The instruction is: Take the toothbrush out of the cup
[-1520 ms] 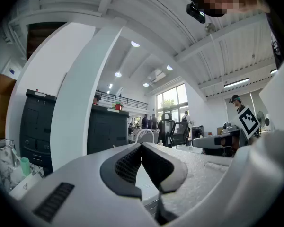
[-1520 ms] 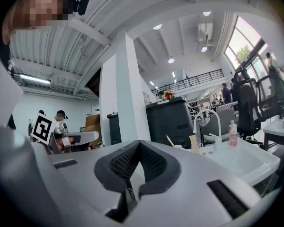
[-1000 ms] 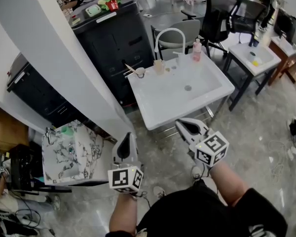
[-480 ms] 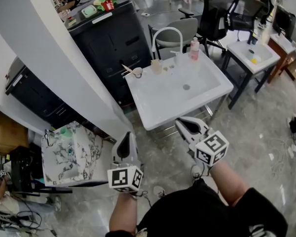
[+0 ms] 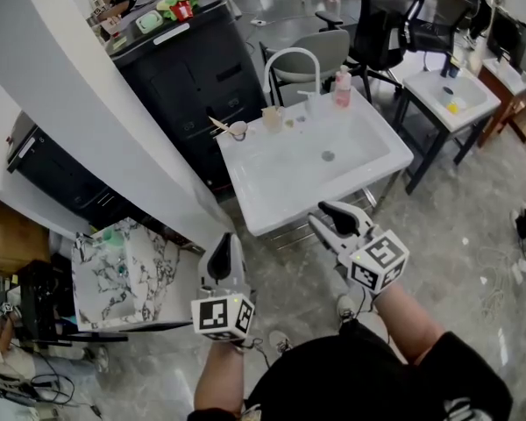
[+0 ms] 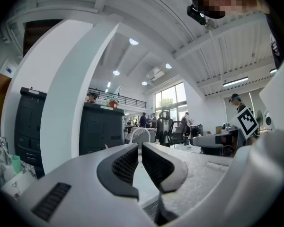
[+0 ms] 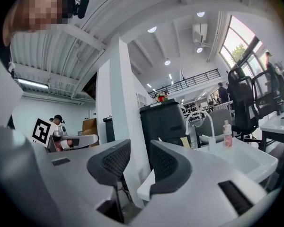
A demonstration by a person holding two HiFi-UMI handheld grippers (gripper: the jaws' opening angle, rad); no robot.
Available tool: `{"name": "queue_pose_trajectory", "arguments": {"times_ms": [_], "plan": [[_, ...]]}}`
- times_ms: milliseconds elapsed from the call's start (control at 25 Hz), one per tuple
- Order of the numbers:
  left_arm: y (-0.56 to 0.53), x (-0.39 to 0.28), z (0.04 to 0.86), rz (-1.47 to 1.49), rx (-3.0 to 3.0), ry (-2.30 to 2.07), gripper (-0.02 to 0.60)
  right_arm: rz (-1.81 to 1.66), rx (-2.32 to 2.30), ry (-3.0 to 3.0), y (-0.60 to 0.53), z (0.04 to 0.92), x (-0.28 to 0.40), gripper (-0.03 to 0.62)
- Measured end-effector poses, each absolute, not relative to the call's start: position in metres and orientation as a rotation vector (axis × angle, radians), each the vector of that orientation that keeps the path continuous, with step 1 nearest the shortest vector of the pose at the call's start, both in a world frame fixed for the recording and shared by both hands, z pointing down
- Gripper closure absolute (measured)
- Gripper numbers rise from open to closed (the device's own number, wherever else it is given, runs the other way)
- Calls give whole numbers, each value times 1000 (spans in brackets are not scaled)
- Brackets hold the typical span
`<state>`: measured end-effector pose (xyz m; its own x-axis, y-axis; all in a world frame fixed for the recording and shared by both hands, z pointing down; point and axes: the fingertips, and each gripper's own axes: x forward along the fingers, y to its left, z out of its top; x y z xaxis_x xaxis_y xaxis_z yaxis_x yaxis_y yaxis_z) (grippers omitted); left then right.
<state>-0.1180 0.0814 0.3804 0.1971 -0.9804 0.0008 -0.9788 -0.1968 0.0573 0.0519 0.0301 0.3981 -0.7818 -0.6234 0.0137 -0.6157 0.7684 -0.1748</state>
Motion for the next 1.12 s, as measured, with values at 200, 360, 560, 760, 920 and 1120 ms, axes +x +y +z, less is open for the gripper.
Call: {"name": "queue_pose_trajectory", "arguments": {"times_ms": [200,360,560,760,920,1120], "plan": [[62,-99,383,-42,2389,-1974,540,-252,-985,2920,9,399,69,445],[45,-81,383,-41,2378,-1996,483,-238,-954,2928,-10,397,83,416],[27,-52,378,-35,2383,-2034,406,-215,-907,2942,-32,393,108,388],[10,-26,375,-33,2351,-2075,380,-222,-847,2955,-54,391,131,370],[1,-5,375,-10,2324,-2108,370,-233,-817,2952,-69,392,151,359],[-8,15,371,11,2308,-2134,359,-249,-788,2950,-82,393,169,352]]}}
